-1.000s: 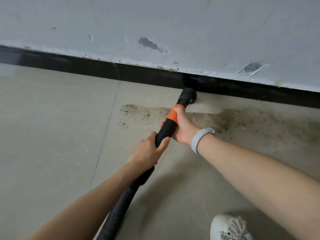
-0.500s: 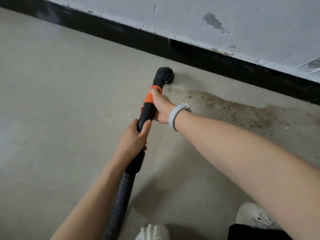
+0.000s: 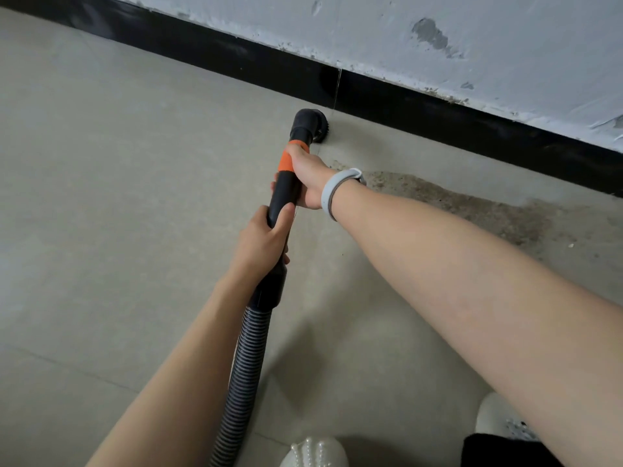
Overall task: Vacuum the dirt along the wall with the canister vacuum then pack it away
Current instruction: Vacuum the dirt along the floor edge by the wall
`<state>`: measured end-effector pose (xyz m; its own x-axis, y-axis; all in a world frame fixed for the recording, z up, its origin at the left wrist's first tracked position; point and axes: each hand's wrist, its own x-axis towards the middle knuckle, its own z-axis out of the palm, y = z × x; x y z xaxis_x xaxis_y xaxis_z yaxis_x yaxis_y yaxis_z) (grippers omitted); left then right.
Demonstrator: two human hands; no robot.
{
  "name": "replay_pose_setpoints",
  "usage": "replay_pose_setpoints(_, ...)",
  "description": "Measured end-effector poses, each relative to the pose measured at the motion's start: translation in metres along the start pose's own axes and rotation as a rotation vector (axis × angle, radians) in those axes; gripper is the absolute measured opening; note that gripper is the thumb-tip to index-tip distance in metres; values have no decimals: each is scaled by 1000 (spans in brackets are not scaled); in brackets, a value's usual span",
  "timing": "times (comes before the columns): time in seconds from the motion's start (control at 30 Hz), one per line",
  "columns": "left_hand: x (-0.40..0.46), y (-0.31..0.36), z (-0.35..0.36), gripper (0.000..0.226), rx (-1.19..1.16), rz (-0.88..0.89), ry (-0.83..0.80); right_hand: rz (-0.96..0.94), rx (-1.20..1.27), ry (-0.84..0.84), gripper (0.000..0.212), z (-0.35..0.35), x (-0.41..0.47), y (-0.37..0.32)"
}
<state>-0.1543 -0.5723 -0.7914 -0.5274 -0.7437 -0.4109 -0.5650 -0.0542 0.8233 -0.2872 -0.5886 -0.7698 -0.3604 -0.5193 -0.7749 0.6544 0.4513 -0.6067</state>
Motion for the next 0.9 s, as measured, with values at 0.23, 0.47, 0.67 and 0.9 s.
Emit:
replay_pose_setpoints(0.23,-16,-3,-7,39,32,-22,-58,-5,24,70,31,-2,-7,17)
replay_pose_setpoints(0.47,-92,-66,-21,33,109,-58,-88,43,101,-4,33,4,-46,104)
replay_pose_setpoints(0.67,-117,-77,-30,37,139,-89,-104,17,89,-17,32,11,-65,130)
replay_pose_setpoints(0.9,-87,-50,-18,36,57,-66,-95,14,59,61,29,5,-56,91)
